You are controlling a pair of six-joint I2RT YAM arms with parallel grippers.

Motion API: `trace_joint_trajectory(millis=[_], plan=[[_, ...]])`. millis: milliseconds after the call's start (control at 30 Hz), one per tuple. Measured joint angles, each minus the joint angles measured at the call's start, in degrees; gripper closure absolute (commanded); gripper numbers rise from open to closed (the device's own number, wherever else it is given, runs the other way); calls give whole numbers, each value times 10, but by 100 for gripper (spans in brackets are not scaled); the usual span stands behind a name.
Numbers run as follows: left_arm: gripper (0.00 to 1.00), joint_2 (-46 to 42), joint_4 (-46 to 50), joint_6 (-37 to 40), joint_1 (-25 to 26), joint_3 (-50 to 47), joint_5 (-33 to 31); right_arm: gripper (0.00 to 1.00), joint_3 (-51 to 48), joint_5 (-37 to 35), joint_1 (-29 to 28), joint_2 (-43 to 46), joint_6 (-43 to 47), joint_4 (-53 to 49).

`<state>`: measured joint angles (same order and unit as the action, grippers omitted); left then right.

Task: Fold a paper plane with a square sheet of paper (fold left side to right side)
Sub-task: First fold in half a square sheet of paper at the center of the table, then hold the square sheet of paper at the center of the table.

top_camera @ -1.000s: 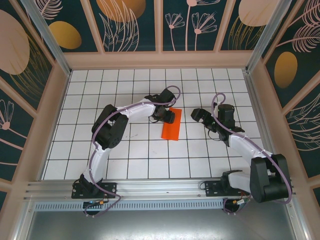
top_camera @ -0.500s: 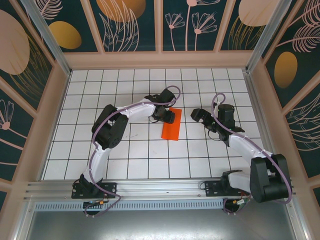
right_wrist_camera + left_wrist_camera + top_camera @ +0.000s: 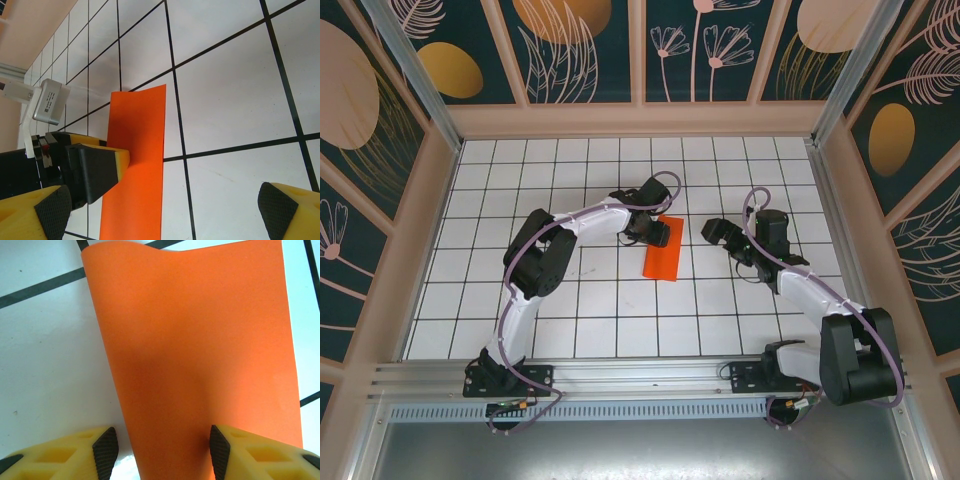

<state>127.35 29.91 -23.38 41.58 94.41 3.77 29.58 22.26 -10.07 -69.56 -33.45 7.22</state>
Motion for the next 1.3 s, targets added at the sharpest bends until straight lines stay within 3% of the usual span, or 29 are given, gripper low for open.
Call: trace_joint_trajectory(millis=[1033, 1167, 1300], plan=[[43, 0, 0, 0, 1, 0, -3, 2, -1, 7, -3, -10, -3, 8], [43, 0, 0, 0, 1, 0, -3, 20, -1, 17, -16, -32, -15, 30], [43, 0, 0, 0, 1, 0, -3, 52, 0, 28, -38, -74, -29, 57]])
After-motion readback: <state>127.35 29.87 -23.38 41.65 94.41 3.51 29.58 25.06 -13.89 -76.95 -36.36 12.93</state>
